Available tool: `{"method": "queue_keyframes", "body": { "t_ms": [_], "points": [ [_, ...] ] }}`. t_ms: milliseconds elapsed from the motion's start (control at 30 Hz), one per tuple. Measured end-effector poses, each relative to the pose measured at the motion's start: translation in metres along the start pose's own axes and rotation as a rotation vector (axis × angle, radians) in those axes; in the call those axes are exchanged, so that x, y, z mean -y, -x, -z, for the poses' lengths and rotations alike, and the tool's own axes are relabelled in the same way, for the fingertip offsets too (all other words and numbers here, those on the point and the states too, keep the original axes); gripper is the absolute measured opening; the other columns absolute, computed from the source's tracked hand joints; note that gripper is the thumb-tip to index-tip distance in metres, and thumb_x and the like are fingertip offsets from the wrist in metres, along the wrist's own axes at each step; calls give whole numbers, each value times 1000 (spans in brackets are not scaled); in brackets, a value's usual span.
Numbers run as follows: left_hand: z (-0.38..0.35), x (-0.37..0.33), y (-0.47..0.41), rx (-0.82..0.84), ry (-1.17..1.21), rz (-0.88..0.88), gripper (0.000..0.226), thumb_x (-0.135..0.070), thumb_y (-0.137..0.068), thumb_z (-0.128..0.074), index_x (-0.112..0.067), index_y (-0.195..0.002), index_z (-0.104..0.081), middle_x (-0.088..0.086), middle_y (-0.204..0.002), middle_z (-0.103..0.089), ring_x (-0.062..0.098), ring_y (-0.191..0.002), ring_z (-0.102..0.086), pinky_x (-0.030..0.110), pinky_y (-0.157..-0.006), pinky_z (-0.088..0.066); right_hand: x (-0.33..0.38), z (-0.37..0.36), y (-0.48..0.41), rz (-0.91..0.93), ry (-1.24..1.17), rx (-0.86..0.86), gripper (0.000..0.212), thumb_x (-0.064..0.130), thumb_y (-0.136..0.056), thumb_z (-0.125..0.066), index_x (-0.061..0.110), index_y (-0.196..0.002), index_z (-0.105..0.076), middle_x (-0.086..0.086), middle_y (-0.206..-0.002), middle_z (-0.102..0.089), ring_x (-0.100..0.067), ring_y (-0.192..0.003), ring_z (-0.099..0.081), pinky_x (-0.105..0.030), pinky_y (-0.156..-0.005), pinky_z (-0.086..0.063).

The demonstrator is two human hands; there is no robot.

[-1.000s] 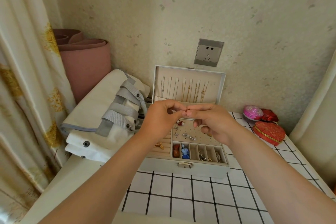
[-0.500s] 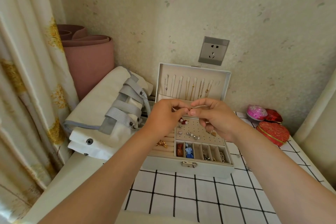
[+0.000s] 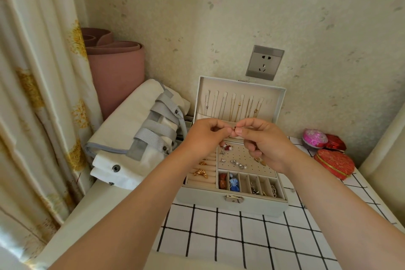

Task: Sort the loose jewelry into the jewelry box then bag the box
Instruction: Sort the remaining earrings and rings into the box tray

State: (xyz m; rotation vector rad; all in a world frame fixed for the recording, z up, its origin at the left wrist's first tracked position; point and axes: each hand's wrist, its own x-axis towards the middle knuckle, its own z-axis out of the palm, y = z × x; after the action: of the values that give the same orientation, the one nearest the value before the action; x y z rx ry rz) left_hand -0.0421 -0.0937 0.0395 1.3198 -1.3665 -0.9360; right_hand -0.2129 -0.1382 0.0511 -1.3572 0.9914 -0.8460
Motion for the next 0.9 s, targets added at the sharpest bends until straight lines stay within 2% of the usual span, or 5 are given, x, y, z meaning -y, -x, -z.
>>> {"method": "queue_keyframes", "body": {
  "t_ms": [233,433,567,667,900],
  "points": [
    [-1,0,-2,-44,-22,8,14,-22,-95,-62,-15,-99,-73,-3,-68,-64,-1,-52,-54,13,-54,-42,1,-4,0,40,36,-35,21,2,-78,-79,9,-97,-74,-8,-74,-62,-12,-49,-38,-20,-42,-28],
    [0,2,-2,-53,-74,-27,13,-25,-93,-65,-18,-100,-74,5,-87,-72,6,-66,-60,21,-68,-50,1,-8,-1,168,200,-126,15,10,-83,-77,12,-98,-76,2,-69,-72,-13,-44,-46,-19,-42,-38],
    [3,5,-3,-90,-134,-32,10,-26,-86,-74,-23,-94,-69,-5,-82,-67,7,-72,-62,21,-72,-51,-11,-1,-8,234,513,-267,9,19,-86,-77,23,-95,-78,8,-86,-76,-3,-42,-55,-22,-55,-50],
    [6,10,-4,-124,-184,-35,14,-24,-84,-77,-27,-76,-66,-10,-74,-65,4,-69,-61,17,-68,-49,-22,1,-16,257,835,-325,7,25,-87,-76,28,-94,-77,14,-93,-73,7,-70,-63,-22,-72,-48],
    [9,17,-5,-98,-238,-41,10,-27,-85,-76,-25,-78,-68,-13,-76,-64,-3,-71,-57,9,-62,-37,-38,-8,-26,208,1192,-369,8,32,-92,-68,32,-93,-77,14,-95,-71,-5,-83,-58,-25,-66,-40]
  ]
}}
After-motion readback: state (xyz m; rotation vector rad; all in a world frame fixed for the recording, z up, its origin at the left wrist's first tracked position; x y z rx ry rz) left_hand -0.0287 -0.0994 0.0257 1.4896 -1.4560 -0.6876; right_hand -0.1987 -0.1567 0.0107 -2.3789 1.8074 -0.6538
